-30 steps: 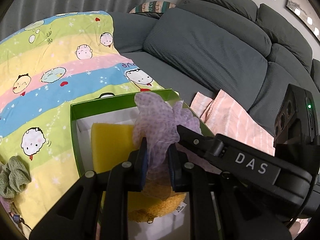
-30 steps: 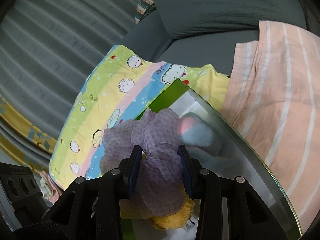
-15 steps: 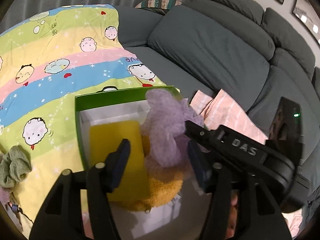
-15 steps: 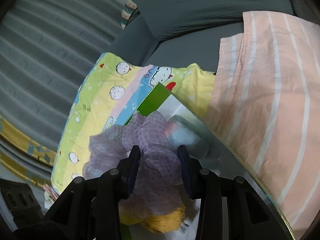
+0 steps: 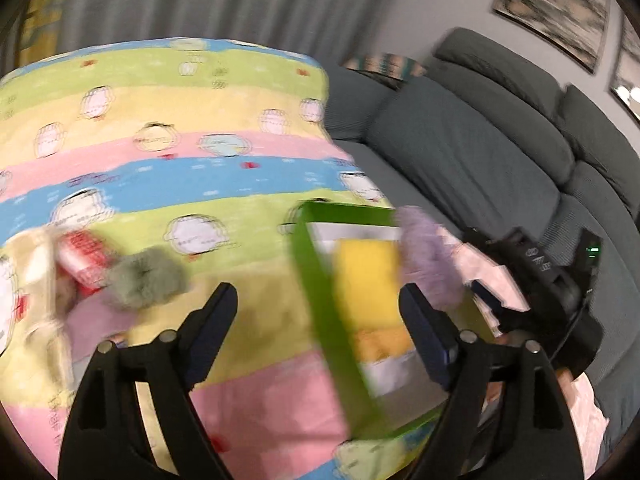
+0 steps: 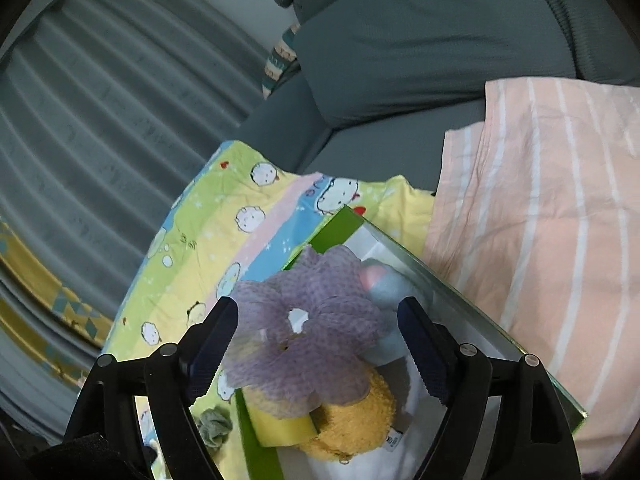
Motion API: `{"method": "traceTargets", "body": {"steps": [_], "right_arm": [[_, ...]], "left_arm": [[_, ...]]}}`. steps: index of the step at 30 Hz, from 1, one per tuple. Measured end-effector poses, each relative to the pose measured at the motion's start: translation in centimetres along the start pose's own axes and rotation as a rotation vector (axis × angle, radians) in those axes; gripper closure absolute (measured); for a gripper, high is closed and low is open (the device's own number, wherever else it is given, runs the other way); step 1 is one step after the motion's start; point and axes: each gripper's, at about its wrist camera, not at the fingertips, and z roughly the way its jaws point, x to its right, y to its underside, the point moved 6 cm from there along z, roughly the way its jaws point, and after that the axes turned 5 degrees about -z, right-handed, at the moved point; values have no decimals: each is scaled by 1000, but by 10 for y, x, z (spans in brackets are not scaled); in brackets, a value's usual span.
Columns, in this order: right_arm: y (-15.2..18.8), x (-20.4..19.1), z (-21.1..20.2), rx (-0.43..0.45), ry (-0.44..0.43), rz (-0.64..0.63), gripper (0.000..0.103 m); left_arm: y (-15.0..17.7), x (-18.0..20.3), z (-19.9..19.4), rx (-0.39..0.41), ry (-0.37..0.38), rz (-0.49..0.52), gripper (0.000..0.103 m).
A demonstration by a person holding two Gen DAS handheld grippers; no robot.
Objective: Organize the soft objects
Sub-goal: 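Return the right gripper to the pile and grasp the cream fuzzy towel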
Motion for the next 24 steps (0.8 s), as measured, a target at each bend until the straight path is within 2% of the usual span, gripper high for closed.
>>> {"method": "traceTargets", "body": {"steps": [5, 12, 18, 22, 24], "right_arm": [[12, -33, -12, 13, -56, -95, 7], [57, -110, -11, -60, -190, -295, 6], [122, -180, -2, -184, -361, -449, 6], [178, -218, 14, -293, -408, -559, 6], [201, -232, 27, -355, -412, -591, 6]], "left_arm": [[17, -67, -47, 56, -147, -83, 21], [57, -174, -100, 89, -384, -257, 21], [93, -240, -127, 136, -424, -437, 21], [103, -260, -140, 135, -481, -490, 21], [103, -264, -146, 149, -484, -494, 21]]}}
